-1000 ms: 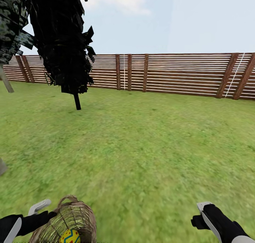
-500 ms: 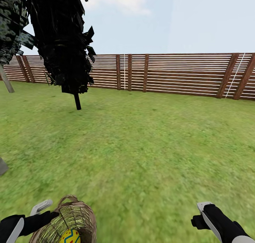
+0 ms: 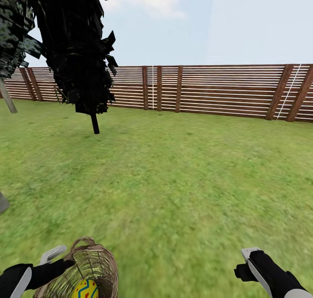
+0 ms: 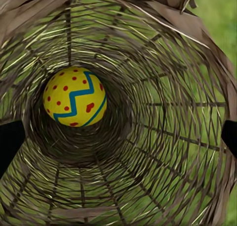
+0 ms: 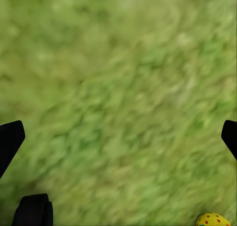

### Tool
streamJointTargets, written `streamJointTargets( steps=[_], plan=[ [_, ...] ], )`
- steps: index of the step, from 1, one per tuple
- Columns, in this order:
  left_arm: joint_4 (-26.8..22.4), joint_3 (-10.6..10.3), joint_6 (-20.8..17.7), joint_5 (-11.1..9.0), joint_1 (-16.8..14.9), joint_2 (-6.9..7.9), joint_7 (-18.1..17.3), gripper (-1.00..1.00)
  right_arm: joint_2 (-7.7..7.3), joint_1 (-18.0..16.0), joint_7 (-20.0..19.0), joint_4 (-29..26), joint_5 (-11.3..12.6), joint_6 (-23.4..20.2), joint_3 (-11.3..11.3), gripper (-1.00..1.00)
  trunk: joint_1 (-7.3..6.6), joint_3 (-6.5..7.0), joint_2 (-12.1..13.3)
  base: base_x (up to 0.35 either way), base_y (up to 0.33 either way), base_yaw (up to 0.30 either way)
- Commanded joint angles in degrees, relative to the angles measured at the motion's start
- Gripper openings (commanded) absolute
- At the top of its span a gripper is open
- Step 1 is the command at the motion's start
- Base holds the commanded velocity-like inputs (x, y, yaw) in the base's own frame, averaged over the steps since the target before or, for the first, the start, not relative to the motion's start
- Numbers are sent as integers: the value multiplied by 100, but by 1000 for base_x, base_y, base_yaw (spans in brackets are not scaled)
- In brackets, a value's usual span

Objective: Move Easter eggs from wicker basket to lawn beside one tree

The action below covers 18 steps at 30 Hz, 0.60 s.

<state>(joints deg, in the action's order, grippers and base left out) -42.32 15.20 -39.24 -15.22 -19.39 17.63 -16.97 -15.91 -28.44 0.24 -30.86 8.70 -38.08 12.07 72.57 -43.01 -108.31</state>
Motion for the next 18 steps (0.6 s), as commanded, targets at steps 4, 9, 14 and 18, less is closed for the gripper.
streamJointTargets(
  steps=[4,9,14,18],
  plan=[
    [-5,18,-40,-7,-4,-7,-17,100,-9,-4,11,-8,44,-24,41,100,88,-78,-165,0,0,0],
    [-5,18,-40,-5,-4,-13,-17,100,-9,-5,11,-8,44,-24,41,100,198,-168,-365,0,0,0],
    [-5,18,-40,-7,-4,-12,-17,100,-9,-4,11,-5,44,-24,41,100,308,-258,-566,0,0,0],
    [-5,18,-40,-7,-4,-7,-17,100,-9,-4,11,-3,44,-24,41,100,395,-329,-726,0,0,0]
  ],
)
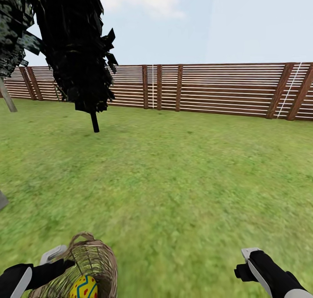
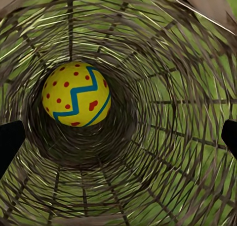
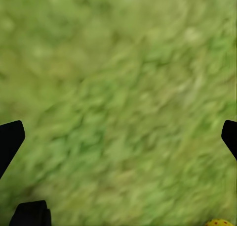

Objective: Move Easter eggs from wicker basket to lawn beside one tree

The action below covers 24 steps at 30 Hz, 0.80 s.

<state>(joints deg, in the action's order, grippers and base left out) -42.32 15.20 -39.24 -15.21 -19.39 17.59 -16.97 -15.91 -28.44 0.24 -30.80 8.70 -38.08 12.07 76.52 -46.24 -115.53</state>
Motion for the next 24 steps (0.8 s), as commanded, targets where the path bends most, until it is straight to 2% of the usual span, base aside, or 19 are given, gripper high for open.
streamJointTargets(
  steps=[1,24],
  plan=[
    [-5,18,-40,-9,-3,-2,-17,100,-9,-4,11,-6,44,-24,41,100,22,-24,-44,0,0,0],
    [-6,18,-40,-9,-3,-1,-17,100,-8,-4,11,4,36,-31,41,100,527,-437,-967,0,0,0]
  ],
)
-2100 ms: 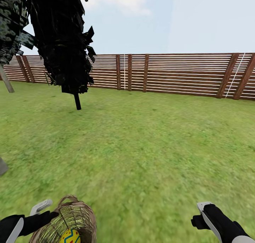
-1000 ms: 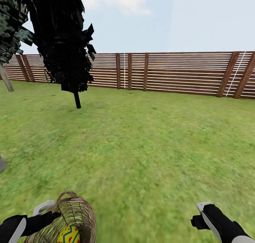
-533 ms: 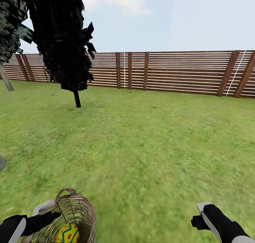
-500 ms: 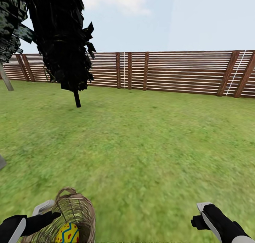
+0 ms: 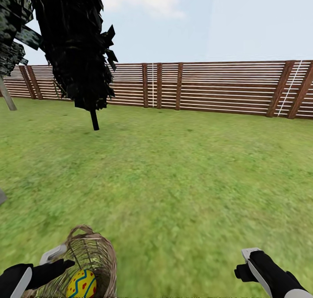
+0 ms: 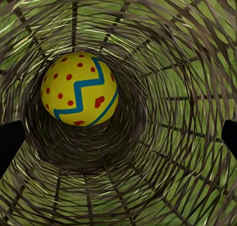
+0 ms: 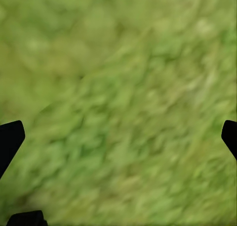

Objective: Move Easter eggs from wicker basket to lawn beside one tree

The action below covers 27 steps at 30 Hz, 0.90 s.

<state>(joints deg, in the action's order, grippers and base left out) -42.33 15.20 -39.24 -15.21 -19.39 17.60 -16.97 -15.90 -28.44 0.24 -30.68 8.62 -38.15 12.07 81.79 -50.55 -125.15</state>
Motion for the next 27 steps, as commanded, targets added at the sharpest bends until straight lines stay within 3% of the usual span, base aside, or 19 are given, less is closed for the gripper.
streamJointTargets(
  steps=[1,27],
  plan=[
    [-4,18,-39,-9,-3,-2,-17,100,-8,-4,11,-8,46,-23,41,100,22,-24,-44,0,0,0],
    [-4,18,-39,-9,-3,-11,-17,100,-1,-4,11,18,38,-21,41,100,593,-491,-1087,0,0,0]
  ],
)
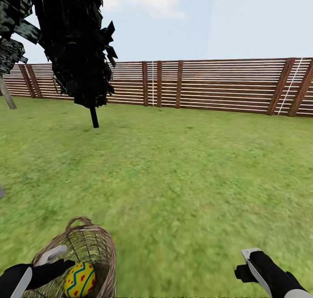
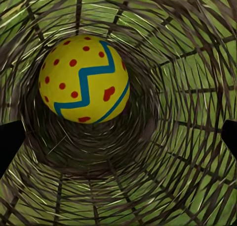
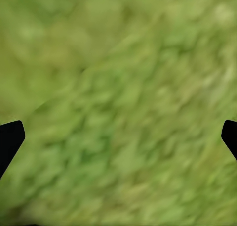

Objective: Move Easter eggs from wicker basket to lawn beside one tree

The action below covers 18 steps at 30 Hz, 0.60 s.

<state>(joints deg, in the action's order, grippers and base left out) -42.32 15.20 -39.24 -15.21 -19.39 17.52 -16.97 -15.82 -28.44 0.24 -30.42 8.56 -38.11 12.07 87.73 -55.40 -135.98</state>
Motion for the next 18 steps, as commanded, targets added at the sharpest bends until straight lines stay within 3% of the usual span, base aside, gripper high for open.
streamJointTargets(
  steps=[1,18],
  plan=[
    [-5,18,-39,-9,-3,-2,-17,100,-9,-4,11,15,43,-23,43,100,21,-24,-44,0,0,0],
    [-5,18,-33,-1,-3,-3,-17,100,5,-4,11,89,41,-21,41,100,395,-329,-726,0,0,0]
  ],
)
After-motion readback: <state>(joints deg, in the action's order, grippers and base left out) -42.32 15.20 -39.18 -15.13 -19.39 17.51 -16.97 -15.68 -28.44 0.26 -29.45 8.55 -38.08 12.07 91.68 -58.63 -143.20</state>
